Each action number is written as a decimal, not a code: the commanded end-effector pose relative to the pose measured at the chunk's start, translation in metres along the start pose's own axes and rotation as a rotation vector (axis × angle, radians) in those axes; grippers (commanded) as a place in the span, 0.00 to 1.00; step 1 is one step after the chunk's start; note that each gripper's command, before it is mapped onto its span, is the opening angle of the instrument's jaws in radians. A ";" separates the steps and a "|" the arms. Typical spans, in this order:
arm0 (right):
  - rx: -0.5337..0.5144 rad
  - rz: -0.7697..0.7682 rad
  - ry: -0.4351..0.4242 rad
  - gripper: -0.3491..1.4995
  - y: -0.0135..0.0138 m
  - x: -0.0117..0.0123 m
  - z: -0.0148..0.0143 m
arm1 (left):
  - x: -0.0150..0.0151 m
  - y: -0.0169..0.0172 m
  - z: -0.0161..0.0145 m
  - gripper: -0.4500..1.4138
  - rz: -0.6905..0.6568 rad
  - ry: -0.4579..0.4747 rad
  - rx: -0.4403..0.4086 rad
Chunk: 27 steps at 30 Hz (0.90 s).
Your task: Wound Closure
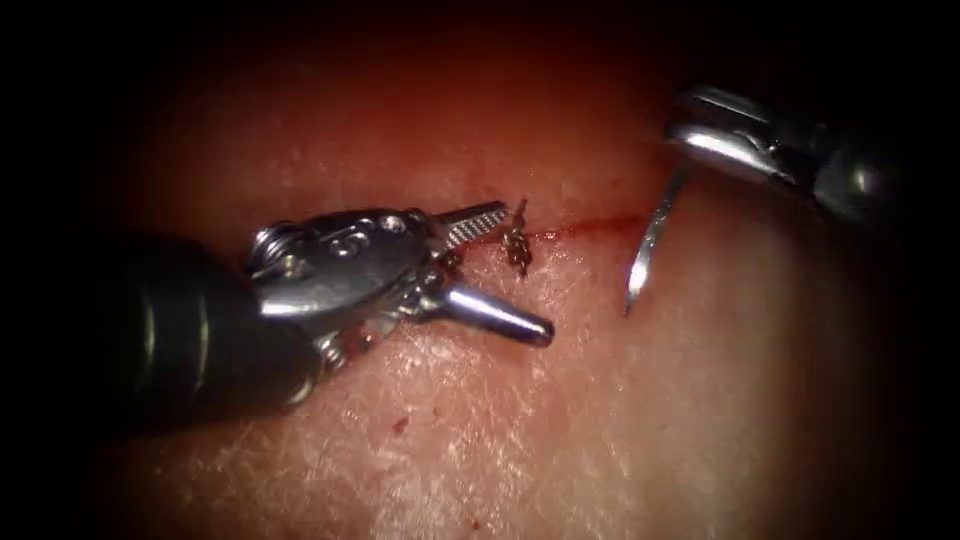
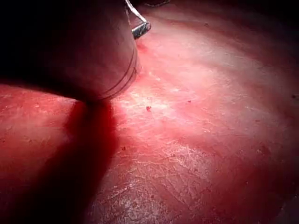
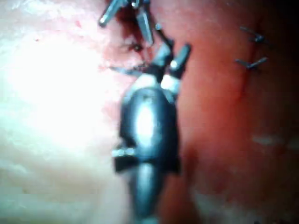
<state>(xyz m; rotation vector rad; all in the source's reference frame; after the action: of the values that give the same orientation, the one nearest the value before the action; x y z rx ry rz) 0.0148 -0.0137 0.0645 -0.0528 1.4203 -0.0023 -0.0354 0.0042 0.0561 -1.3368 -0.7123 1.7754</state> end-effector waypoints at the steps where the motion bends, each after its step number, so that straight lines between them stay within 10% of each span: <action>1: 0.022 -0.053 0.007 0.00 0.0002 -0.0013 -0.0005 | -0.0010 0.0001 0.0015 0.67 0.009 -0.028 -0.010; 12: 0.023 -0.256 0.021 0.00 0.0008 -0.0036 0.0011 | -0.0057 -0.0016 0.0074 0.53 0.056 -0.097 0.002; 27: -0.011 -0.278 0.063 0.00 0.0019 -0.0035 0.0053 | -0.0077 -0.0035 0.0074 0.49 0.080 -0.126 0.006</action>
<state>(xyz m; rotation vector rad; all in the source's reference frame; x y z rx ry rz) 0.0188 -0.0115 0.0682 -0.2583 1.4634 -0.2288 -0.0400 0.0000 0.0644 -1.2728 -0.7276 1.9379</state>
